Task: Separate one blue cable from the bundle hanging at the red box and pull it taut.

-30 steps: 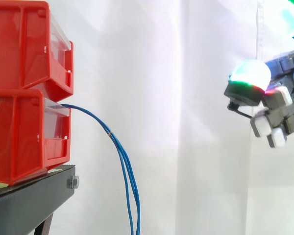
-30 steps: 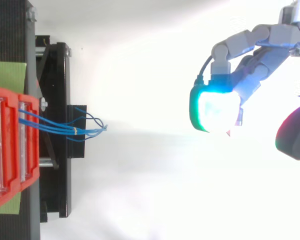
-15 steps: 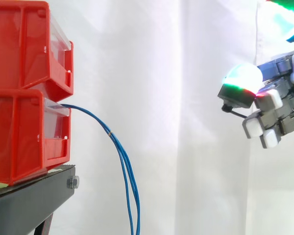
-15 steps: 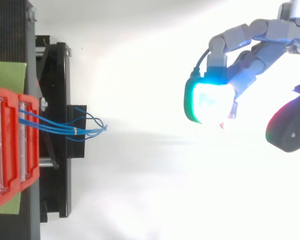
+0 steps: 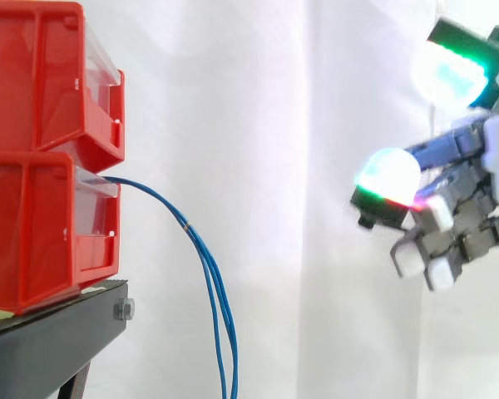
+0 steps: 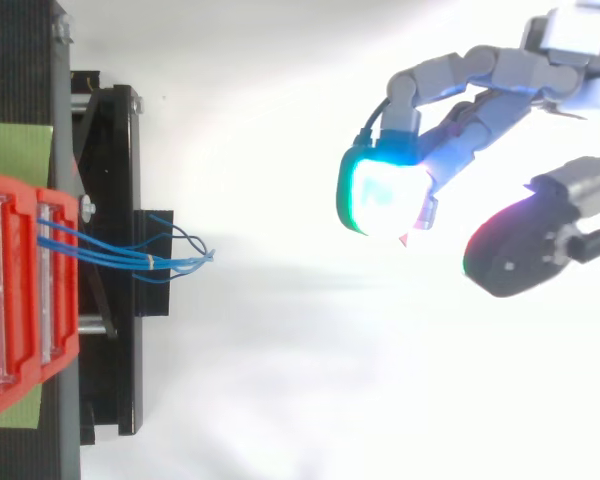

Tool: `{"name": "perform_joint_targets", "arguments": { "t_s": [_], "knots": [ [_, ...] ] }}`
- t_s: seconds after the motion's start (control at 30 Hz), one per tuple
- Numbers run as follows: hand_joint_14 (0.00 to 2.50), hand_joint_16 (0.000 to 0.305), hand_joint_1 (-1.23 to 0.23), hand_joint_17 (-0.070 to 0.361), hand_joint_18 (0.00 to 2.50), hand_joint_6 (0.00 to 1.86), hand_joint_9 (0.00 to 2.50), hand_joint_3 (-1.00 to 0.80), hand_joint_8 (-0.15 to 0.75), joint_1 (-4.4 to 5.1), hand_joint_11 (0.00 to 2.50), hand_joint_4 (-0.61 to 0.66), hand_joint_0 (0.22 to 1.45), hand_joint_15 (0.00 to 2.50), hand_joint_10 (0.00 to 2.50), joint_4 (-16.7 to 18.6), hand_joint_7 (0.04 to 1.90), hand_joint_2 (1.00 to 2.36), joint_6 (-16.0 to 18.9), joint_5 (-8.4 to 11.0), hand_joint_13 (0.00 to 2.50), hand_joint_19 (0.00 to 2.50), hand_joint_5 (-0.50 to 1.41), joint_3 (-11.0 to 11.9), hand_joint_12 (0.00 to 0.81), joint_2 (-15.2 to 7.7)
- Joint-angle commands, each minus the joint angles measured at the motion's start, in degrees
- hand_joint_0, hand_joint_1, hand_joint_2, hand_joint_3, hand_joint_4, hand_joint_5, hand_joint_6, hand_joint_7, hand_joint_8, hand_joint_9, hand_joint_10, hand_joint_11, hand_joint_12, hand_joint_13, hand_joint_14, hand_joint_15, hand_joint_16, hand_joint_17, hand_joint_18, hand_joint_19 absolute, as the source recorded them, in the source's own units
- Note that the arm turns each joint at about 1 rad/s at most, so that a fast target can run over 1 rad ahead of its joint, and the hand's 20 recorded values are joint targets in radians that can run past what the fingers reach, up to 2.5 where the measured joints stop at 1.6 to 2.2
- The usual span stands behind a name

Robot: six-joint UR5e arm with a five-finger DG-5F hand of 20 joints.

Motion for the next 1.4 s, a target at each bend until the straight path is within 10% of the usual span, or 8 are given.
{"name": "perform_joint_targets", "arguments": {
  "t_s": [0.0, 0.5, 0.7, 1.07, 1.37],
  "knots": [
    [0.02, 0.046, -0.5, 0.104, 0.59, 0.5, 0.94, -0.5, 0.28, 0.16, 0.71, 0.15, 0.57, 0.44, 0.02, 0.7, 1.19, 1.0, 0.9, 0.6, 0.72, 0.6, -0.12, 0.1, 0.323, -2.2],
    [0.02, 0.046, -0.5, 0.104, 0.59, 0.5, 0.94, -0.5, 0.282, 1.13, 0.71, 0.16, 0.57, 0.44, 0.02, 9.7, 1.19, 1.0, -3.1, 9.74, 0.72, 0.6, -0.12, 0.2, 0.323, -5.9],
    [0.02, 0.046, -0.5, 0.104, 0.59, 0.5, 0.94, -0.5, 0.283, 1.22, 0.7, 0.15, 0.57, 0.44, 0.02, 10.3, 1.19, 1.0, -1.0, 9.74, 0.72, 0.61, -0.12, 2.2, 0.322, -10.4],
    [0.02, 0.046, -0.49, 0.104, 0.59, 0.5, 0.94, -0.5, 0.281, 0.69, 0.7, 0.16, 0.57, 0.45, 0.02, 7.3, 1.19, 1.0, 2.5, 8.42, 0.73, 0.61, -0.12, 13.7, 0.321, -19.7],
    [0.02, 0.048, -0.5, 0.109, 0.61, 0.5, 0.94, -0.5, 0.289, 1.13, 0.7, 0.16, 0.53, 0.46, 0.02, 10.1, 1.19, 1.0, 1.4, 7.19, 0.75, 0.62, -0.12, 15.8, 0.328, -21.3]
  ]
}}
